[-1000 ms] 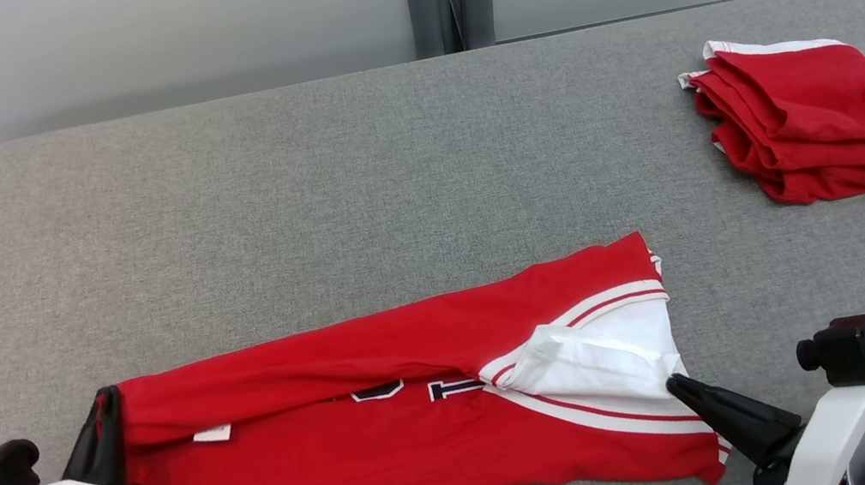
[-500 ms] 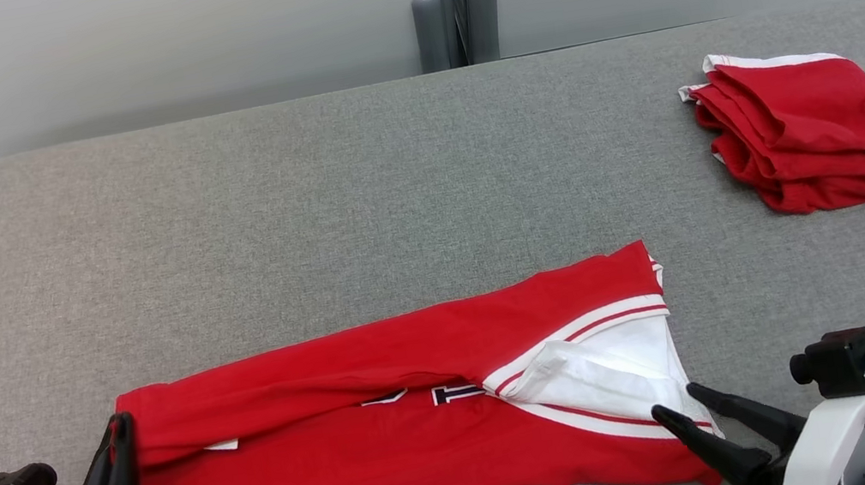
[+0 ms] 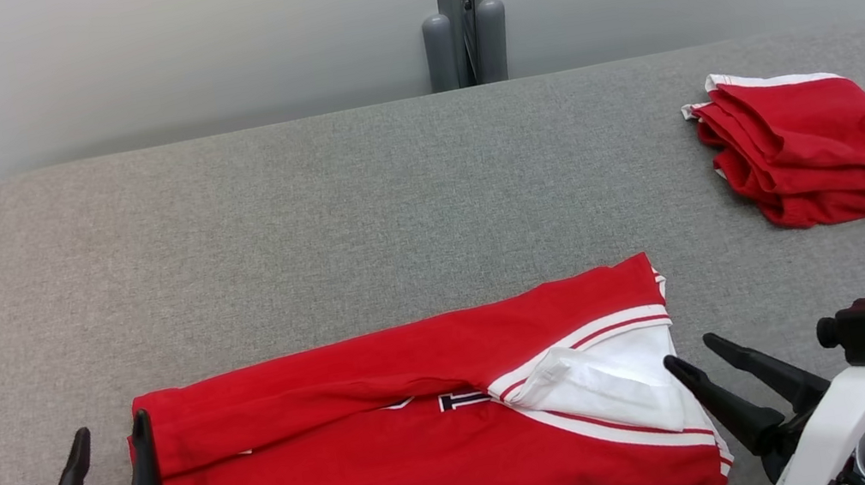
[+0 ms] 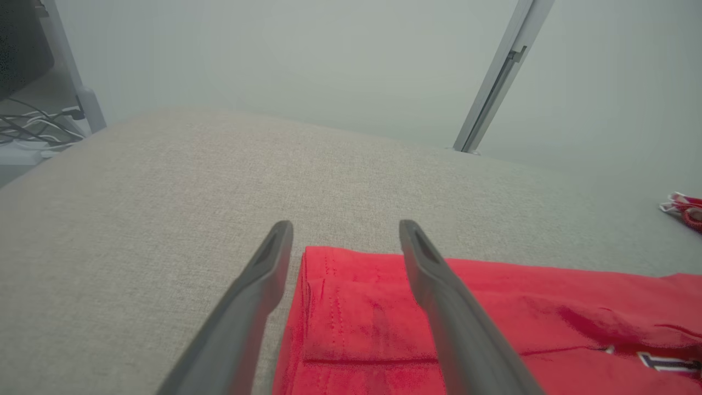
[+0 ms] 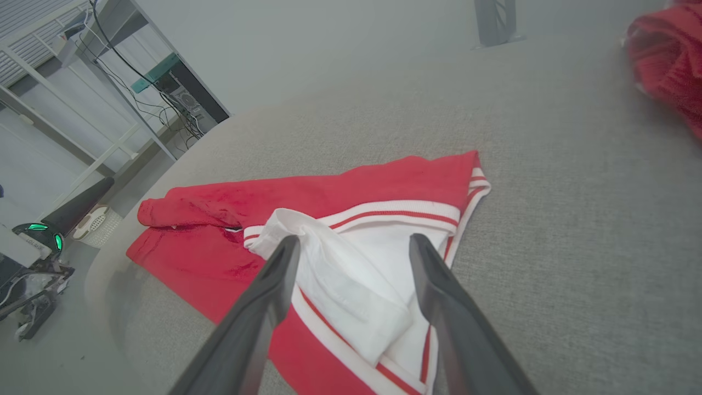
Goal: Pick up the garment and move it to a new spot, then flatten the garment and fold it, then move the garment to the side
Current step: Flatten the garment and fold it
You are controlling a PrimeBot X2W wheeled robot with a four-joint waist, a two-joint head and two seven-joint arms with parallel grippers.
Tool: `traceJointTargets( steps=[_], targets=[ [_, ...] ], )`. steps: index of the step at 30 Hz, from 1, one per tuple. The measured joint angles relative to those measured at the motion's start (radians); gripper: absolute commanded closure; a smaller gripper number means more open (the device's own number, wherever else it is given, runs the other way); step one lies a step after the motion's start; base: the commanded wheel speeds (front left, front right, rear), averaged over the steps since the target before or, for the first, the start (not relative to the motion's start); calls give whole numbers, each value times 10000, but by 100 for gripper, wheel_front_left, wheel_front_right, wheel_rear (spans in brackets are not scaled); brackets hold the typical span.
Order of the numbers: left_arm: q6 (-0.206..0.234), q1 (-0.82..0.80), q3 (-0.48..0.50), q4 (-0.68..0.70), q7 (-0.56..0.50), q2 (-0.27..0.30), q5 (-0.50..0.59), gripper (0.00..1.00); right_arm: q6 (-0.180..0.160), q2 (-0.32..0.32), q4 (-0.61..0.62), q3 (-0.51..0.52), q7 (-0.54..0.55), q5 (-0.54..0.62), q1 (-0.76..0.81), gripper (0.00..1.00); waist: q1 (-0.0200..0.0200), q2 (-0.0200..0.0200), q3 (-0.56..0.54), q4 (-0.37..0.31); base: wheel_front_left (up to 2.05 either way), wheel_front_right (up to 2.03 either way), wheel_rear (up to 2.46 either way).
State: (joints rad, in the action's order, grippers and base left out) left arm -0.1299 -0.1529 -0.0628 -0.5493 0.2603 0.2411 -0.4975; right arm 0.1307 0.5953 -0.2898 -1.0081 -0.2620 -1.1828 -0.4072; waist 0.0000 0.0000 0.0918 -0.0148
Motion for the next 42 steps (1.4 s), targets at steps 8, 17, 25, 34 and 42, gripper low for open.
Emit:
traceJointTargets(
  steps=[8, 17, 25, 34, 42],
  targets=[
    [0, 700, 1254, 1841, 12, -823, 1436, 0, 0, -527, -263, 1670, -23, 1429, 841, 0, 0, 0, -179, 86, 0, 0, 0],
    [0, 1403, 1833, 3012, 12, -1469, 2355, 0, 0, -1051, -405, 2748, -23, 2270, 1563, 0, 0, 0, -602, 242, 0, 0, 0],
    [2, 1909, 1969, 3365, 12, -1697, 3043, 0, 0, -1444, -545, 3062, -23, 3139, 1969, 0, 0, 0, -914, 508, 0, 0, 0],
    [0, 2124, 2130, 3705, 12, -1858, 3114, 0, 0, -1503, -667, 3064, -23, 3392, 1976, 0, 0, 0, -987, 621, 0, 0, 0],
    [0, 2115, 2050, 3785, 12, -1894, 3154, 0, 0, -1653, -788, 2173, 395, 3852, 1246, 0, 0, 0, -850, 644, 0, 0, 0]
  ],
)
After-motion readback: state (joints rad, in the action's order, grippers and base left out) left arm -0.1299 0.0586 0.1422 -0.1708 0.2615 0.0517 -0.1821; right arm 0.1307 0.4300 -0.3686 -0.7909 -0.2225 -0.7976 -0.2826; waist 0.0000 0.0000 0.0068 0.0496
